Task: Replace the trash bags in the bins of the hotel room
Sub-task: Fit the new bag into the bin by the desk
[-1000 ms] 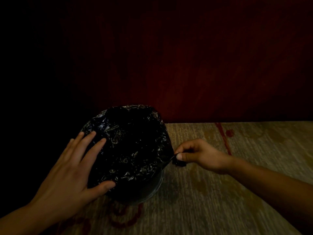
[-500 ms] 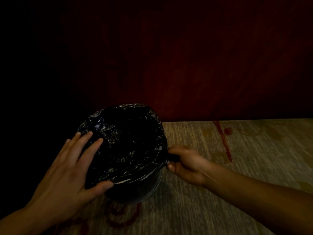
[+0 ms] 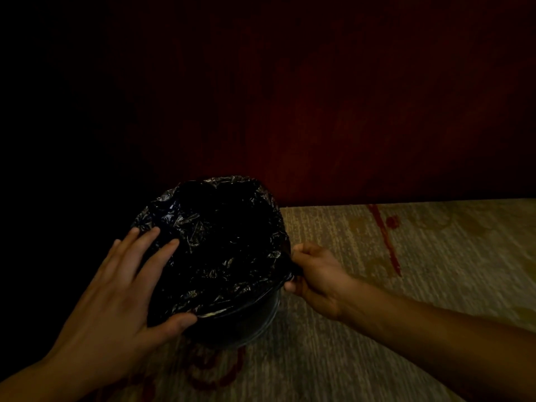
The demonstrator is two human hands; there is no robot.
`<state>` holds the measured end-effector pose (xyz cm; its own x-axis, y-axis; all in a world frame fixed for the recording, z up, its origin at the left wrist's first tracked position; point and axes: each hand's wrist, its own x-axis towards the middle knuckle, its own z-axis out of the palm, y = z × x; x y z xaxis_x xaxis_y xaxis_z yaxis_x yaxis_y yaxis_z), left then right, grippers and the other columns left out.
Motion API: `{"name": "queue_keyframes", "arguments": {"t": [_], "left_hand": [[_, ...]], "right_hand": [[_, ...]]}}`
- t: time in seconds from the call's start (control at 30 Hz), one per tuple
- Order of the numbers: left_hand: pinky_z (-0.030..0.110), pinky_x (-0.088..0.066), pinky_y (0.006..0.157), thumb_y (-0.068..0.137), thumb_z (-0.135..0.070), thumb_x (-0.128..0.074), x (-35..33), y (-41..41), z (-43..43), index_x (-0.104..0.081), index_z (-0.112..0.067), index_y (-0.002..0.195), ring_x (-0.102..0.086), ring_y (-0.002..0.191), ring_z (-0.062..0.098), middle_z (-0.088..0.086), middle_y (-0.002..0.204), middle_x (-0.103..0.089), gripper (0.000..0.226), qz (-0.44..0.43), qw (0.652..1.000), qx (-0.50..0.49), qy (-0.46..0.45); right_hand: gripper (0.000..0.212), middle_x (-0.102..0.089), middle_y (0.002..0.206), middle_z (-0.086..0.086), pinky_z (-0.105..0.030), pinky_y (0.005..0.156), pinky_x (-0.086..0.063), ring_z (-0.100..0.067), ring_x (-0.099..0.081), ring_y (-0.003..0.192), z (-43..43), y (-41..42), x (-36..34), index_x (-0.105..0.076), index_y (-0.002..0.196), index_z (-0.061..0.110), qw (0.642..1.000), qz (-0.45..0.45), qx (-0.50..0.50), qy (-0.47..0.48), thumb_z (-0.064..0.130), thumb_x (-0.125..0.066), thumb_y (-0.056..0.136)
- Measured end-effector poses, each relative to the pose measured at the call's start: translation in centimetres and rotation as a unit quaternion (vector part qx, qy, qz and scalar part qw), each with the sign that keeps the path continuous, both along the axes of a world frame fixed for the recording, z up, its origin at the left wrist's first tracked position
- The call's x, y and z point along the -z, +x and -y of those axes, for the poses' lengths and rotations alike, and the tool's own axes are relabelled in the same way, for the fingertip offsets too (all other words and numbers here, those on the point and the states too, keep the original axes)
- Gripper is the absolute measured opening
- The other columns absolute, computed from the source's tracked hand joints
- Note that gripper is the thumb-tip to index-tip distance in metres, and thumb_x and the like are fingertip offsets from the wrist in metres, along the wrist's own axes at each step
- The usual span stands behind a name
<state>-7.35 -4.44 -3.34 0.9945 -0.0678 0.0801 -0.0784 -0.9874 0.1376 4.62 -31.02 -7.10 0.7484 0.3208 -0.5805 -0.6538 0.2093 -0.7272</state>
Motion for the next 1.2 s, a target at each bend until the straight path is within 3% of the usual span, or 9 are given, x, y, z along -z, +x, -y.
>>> {"name": "queue_keyframes", "arguments": {"t": [0.2, 0.3, 0.37, 0.47, 0.63, 0.83, 0.93, 1.0, 1.2], "left_hand": [[0.061, -0.019, 0.116, 0.078, -0.09, -0.026, 0.1, 0.0, -0.1, -0.022, -0.03, 0.153, -0.009, 0.152, 0.028, 0.006, 0.163, -0.019, 0.096, 0.003, 1.0, 0.002, -0.003], [0.061, -0.019, 0.116, 0.079, -0.089, -0.025, 0.1, 0.1, -0.1, -0.025, -0.028, 0.152, -0.011, 0.152, 0.029, 0.007, 0.162, -0.021, 0.096, 0.004, 1.0, 0.006, 0.001], [0.059, -0.018, 0.117, 0.079, -0.089, -0.025, 0.2, 0.1, -0.1, -0.026, -0.027, 0.152, -0.011, 0.151, 0.029, 0.007, 0.162, -0.021, 0.095, 0.005, 1.0, 0.007, 0.003], [0.059, -0.019, 0.116, 0.079, -0.089, -0.026, 0.1, 0.1, -0.1, -0.028, -0.027, 0.152, -0.011, 0.151, 0.028, 0.007, 0.162, -0.021, 0.095, 0.004, 1.0, 0.006, 0.004], [0.062, -0.021, 0.115, 0.079, -0.089, -0.026, 0.0, 0.1, -0.1, -0.029, -0.027, 0.151, -0.014, 0.15, 0.031, 0.008, 0.161, -0.023, 0.095, 0.001, 1.0, 0.006, 0.006], [0.064, -0.023, 0.114, 0.081, -0.087, -0.026, 0.0, 0.2, 0.0, -0.029, -0.027, 0.15, -0.015, 0.15, 0.031, 0.009, 0.16, -0.025, 0.092, 0.013, 1.0, 0.014, -0.001], [0.059, -0.018, 0.116, 0.08, -0.087, -0.026, 0.1, 0.2, -0.1, -0.029, -0.027, 0.151, -0.013, 0.151, 0.03, 0.008, 0.161, -0.024, 0.093, 0.012, 1.0, 0.015, 0.002], [0.06, -0.019, 0.116, 0.08, -0.088, -0.027, 0.1, 0.2, -0.1, -0.029, -0.027, 0.151, -0.013, 0.151, 0.03, 0.008, 0.161, -0.024, 0.093, 0.008, 1.0, 0.014, 0.0], [0.066, -0.025, 0.112, 0.08, -0.088, -0.027, -0.1, 0.2, 0.0, -0.03, -0.027, 0.15, -0.018, 0.149, 0.033, 0.01, 0.16, -0.027, 0.093, 0.008, 1.0, 0.012, -0.003]], "right_hand": [[0.026, -0.071, 0.092, -0.014, -0.029, 0.062, -0.061, -0.02, -0.067, 0.075, 2.0, -0.6, 0.0, -0.071, 0.098, 0.0, 0.992, 0.008, -0.008, 0.122, 0.024, -0.063, 0.091], [0.03, -0.069, 0.098, -0.018, -0.031, 0.071, -0.061, -0.021, -0.069, 0.083, 3.2, -0.9, 0.1, -0.068, 0.111, -0.006, 0.989, 0.006, -0.022, 0.148, 0.006, -0.066, 0.083], [0.033, -0.069, 0.089, -0.016, -0.028, 0.068, -0.06, -0.018, -0.07, 0.077, 3.3, -0.9, 0.3, -0.065, 0.111, -0.008, 0.992, 0.013, -0.024, 0.125, 0.0, -0.067, 0.079], [0.011, -0.065, 0.079, -0.01, -0.026, 0.065, -0.059, -0.015, -0.067, 0.071, 2.8, -0.9, 0.2, -0.065, 0.094, -0.001, 0.994, 0.016, -0.032, 0.103, 0.006, -0.067, 0.086], [0.005, -0.07, 0.09, -0.011, -0.031, 0.07, -0.059, -0.019, -0.07, 0.081, 3.0, -0.4, 0.3, -0.065, 0.09, 0.005, 0.996, -0.013, -0.053, 0.071, 0.009, -0.066, 0.088], [0.019, -0.065, 0.077, -0.011, -0.028, 0.05, -0.055, -0.016, -0.062, 0.054, 3.3, 0.7, -0.8, -0.058, 0.106, 0.007, 0.998, -0.007, -0.056, 0.021, -0.006, -0.059, 0.091], [0.015, -0.062, 0.068, -0.01, -0.025, 0.044, -0.051, -0.014, -0.056, 0.05, 3.0, 1.0, -0.9, -0.055, 0.096, 0.009, 0.998, -0.001, -0.061, 0.015, -0.005, -0.059, 0.091], [0.012, -0.062, 0.066, -0.008, -0.023, 0.043, -0.05, -0.011, -0.054, 0.049, 2.7, 0.9, -0.7, -0.057, 0.09, 0.008, 0.999, -0.013, -0.05, 0.012, -0.002, -0.063, 0.09], [0.019, -0.067, 0.073, -0.006, -0.023, 0.053, -0.053, -0.008, -0.058, 0.054, 2.4, 0.9, -0.3, -0.068, 0.103, -0.003, 0.998, 0.016, -0.039, -0.053, 0.009, -0.07, 0.088]]}}
